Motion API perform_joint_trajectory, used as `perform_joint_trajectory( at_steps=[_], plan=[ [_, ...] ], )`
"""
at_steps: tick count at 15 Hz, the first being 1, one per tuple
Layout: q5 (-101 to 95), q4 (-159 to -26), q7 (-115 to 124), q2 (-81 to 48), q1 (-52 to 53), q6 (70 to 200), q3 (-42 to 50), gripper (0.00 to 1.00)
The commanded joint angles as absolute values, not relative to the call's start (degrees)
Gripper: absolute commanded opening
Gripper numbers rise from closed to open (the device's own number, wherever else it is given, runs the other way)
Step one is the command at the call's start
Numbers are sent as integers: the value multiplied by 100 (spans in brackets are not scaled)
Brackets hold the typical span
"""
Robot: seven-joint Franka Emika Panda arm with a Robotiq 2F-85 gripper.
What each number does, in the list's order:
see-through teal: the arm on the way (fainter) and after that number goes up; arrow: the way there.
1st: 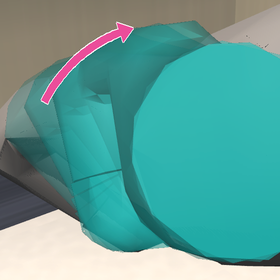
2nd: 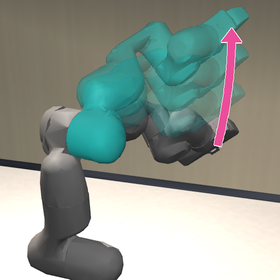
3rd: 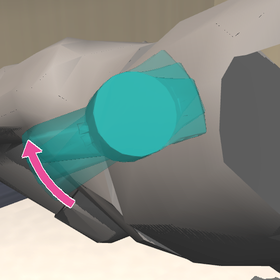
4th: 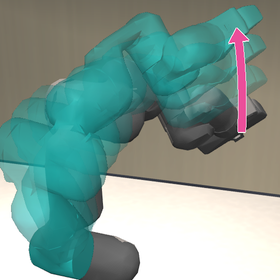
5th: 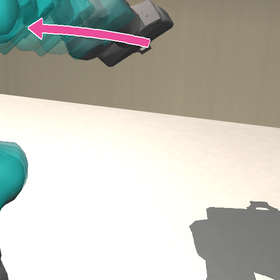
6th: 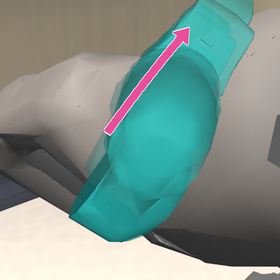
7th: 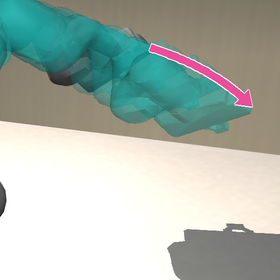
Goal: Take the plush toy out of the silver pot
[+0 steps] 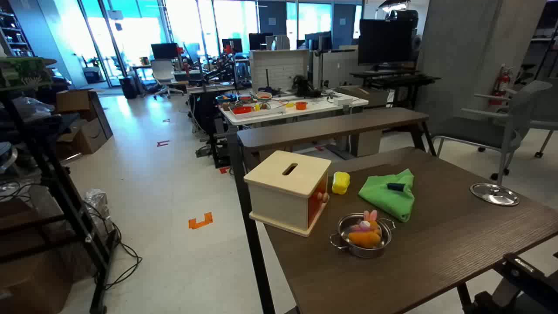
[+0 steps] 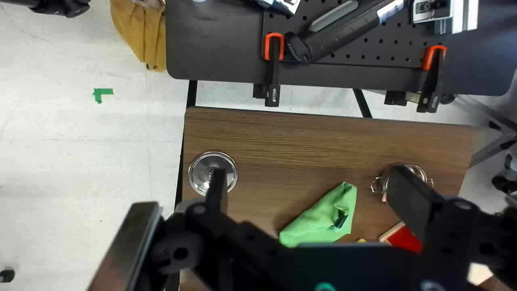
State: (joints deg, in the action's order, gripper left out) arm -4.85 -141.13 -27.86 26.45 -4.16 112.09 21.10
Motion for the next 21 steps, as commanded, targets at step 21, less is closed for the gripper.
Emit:
perform_joint_trajectory(
  at_steps=[21],
  plan=[
    [-725, -14247, -1559, -769, 408, 14721, -187, 100]
  ],
)
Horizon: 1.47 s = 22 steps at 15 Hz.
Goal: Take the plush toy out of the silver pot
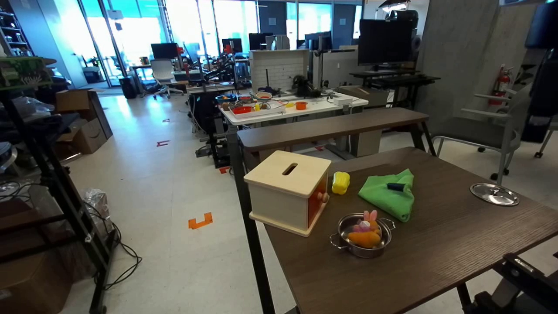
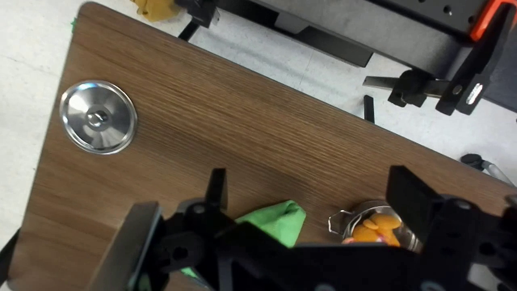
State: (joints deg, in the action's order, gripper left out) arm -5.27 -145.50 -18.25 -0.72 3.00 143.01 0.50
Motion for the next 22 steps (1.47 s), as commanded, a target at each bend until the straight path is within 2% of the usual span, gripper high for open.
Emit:
perform_joint_trajectory(
  at_steps=[1, 11, 22],
  plan=[
    [-804, -14150, -1406, -987, 471, 14900, -273, 100],
    [-1573, -12612, -571, -2858, 1089, 15351, -359, 100],
    [-1467, -11629, -658, -3935, 1323, 15351, -490, 100]
  ],
)
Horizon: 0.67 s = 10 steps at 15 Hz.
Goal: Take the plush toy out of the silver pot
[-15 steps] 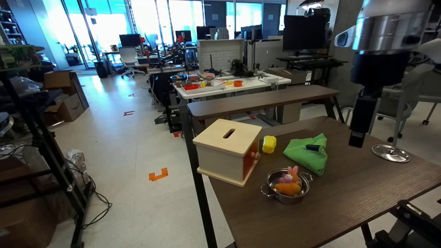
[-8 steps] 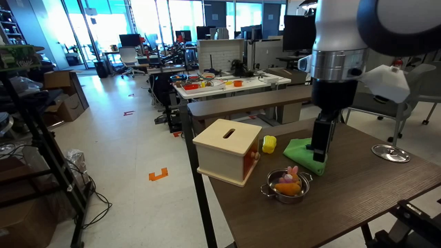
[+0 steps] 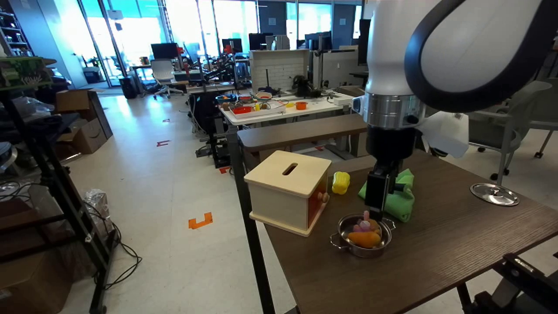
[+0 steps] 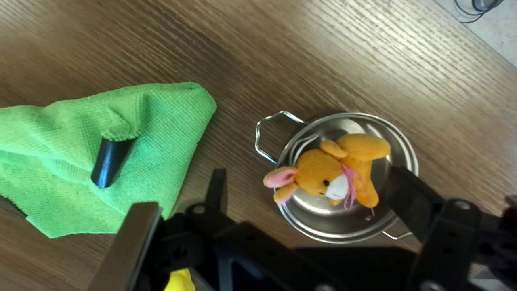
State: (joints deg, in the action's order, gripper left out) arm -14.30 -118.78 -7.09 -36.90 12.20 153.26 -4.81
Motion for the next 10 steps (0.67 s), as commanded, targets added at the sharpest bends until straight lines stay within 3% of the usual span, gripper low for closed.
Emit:
perform_joint_trajectory(
  at_steps=[1, 6, 8, 10],
  plan=[
    [-1478, -11573, -647, -3999, 1363, 15352, -481, 100],
    [-1492, -11312, -636, -4285, 1505, 15311, -461, 100],
    [-1489, -11223, -645, -4373, 1536, 15258, -458, 72],
    [-1489, -11151, -654, -4449, 1550, 15239, -455, 56]
  ],
)
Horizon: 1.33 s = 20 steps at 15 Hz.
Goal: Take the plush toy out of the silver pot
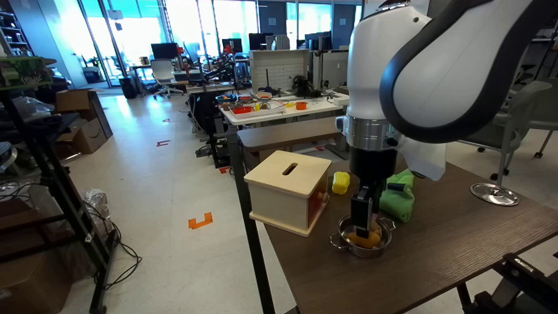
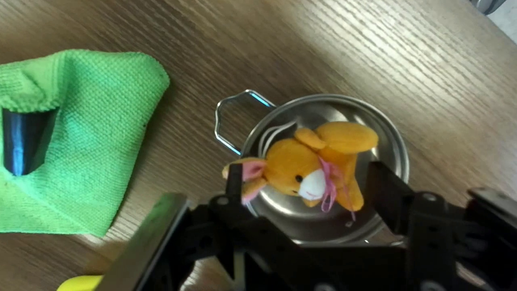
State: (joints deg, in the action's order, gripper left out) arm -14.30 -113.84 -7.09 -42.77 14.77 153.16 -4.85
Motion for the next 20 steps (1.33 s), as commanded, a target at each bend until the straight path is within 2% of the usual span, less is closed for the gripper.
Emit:
perform_joint_trajectory(
  at_steps=[1, 7, 8, 20],
  plan=[
    [-1484, -11119, -653, -4477, 1555, 15222, -455, 49],
    [-1459, -10944, -657, -4577, 1530, 15088, -424, 4],
    [-1453, -10918, -661, -4577, 1518, 15060, -423, 1],
    [-1390, -11351, -824, -3810, 1159, 14873, -459, 2]
  ],
)
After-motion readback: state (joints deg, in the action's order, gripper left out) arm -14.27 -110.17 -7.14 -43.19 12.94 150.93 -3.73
